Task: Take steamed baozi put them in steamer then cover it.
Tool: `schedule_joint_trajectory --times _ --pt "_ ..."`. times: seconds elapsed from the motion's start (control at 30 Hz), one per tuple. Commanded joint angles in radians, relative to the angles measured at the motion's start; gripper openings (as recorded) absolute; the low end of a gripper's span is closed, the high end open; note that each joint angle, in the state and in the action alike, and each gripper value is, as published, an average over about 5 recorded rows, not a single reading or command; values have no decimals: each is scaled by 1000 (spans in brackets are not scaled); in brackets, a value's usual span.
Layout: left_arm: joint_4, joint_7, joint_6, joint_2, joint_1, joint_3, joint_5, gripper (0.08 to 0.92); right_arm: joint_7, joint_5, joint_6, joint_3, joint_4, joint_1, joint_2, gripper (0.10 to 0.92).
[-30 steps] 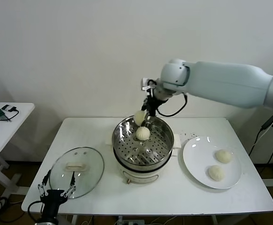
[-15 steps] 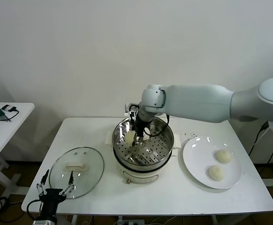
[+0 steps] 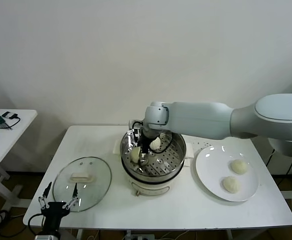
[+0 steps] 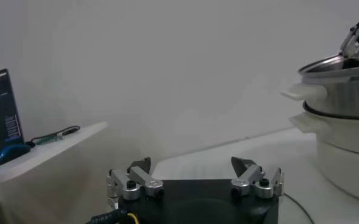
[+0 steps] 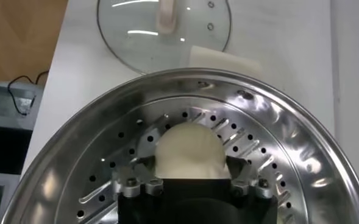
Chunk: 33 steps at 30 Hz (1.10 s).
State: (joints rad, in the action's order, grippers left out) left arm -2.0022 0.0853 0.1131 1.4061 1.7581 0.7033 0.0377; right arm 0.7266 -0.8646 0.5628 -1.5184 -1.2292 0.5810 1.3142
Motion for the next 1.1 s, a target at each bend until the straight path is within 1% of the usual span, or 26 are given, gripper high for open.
schedule_joint_trajectory --times 0.03,0.27,0.37,0.43,0.5,0.63,0.7,0.83,0.97,1.1 --pt "1 2 1 -1 2 4 -2 823 60 8 -14 9 -34 85 -79 821" --pt "2 3 0 -1 -2 0 2 823 215 9 -116 -57 -83 306 -246 823" --pt "2 3 -1 2 -4 -2 5 823 268 2 -154 -100 -132 381 -321 823" --pt "3 4 -1 3 -3 -1 6 823 290 32 -178 -135 -176 418 -378 823" --pt "5 4 0 3 -2 -1 6 823 305 88 -194 -165 -220 436 -439 823" --pt "10 7 1 5 0 -1 7 823 328 267 -220 -205 -303 410 -600 823" --pt "11 7 0 6 0 -1 9 823 334 353 -228 -199 -320 365 -682 823" --pt "12 8 -4 8 -4 -3 17 823 344 514 -243 -133 -312 231 -803 823" --pt "15 10 -7 14 -7 -5 23 823 353 599 -246 -31 -276 58 -871 823" --pt "20 10 -7 20 -9 -8 29 823 355 677 -247 85 -236 -123 -904 823"
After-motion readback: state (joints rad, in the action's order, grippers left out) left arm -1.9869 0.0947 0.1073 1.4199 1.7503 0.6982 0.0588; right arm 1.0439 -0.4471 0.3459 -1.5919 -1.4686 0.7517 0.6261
